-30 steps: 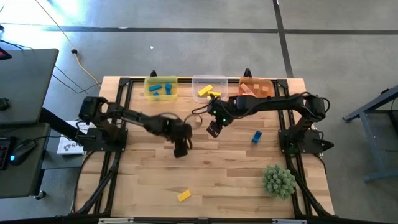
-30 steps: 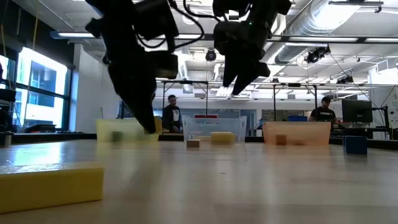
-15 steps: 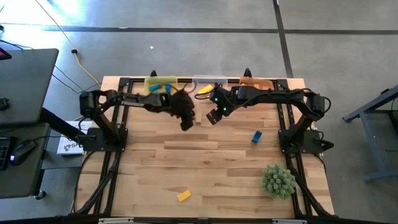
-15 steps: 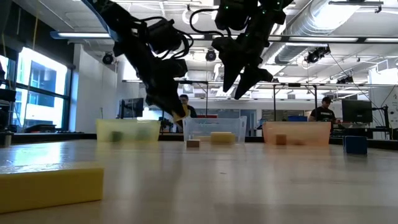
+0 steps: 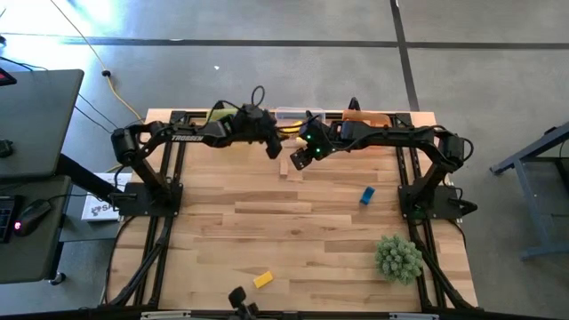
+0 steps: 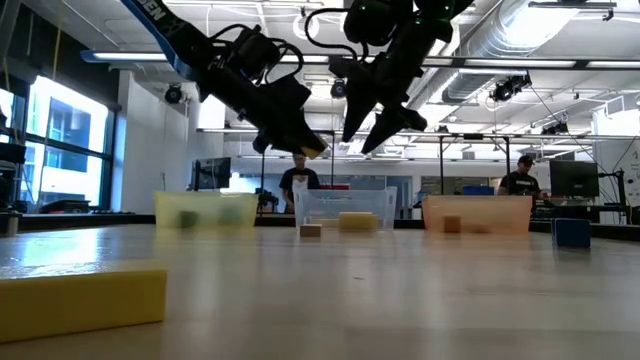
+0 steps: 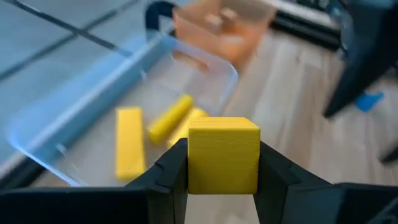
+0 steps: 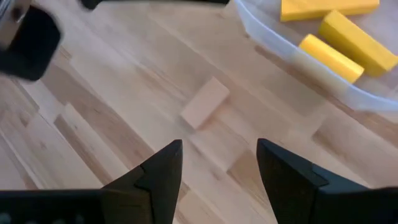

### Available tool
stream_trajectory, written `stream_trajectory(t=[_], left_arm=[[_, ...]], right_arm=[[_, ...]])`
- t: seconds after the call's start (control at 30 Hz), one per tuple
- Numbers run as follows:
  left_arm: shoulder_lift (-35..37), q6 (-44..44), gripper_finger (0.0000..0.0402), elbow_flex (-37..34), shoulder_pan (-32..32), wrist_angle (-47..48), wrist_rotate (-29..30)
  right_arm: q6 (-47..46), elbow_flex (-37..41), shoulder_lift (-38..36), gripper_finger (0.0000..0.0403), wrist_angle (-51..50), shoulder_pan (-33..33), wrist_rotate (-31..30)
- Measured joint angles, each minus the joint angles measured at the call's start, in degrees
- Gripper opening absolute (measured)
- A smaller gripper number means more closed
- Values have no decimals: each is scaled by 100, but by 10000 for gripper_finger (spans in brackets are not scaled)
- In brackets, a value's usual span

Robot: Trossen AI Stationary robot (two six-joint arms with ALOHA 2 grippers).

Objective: Sort & place blocks by color
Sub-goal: Put the yellow block into the transparent bin

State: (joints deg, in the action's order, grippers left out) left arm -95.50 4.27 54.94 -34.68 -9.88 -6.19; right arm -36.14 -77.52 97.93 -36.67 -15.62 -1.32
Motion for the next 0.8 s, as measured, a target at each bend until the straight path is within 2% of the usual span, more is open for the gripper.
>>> stream_trajectory(t=[0.27, 0.47, 0.63, 0.8], left_arm=[[-4, -330, 109, 0, -509, -209, -13], [-11, -605, 106, 80, -783, -405, -260], [-102, -1294, 106, 745, -810, -111, -263], [-406, -1520, 107, 1363, -826, 291, -257]], right_arm=[[-9, 0, 0, 195, 362, -91, -202], [-132, 0, 0, 195, 587, -188, -269], [-289, 0, 0, 195, 656, -319, -276], [-401, 0, 0, 195, 657, -404, -464]])
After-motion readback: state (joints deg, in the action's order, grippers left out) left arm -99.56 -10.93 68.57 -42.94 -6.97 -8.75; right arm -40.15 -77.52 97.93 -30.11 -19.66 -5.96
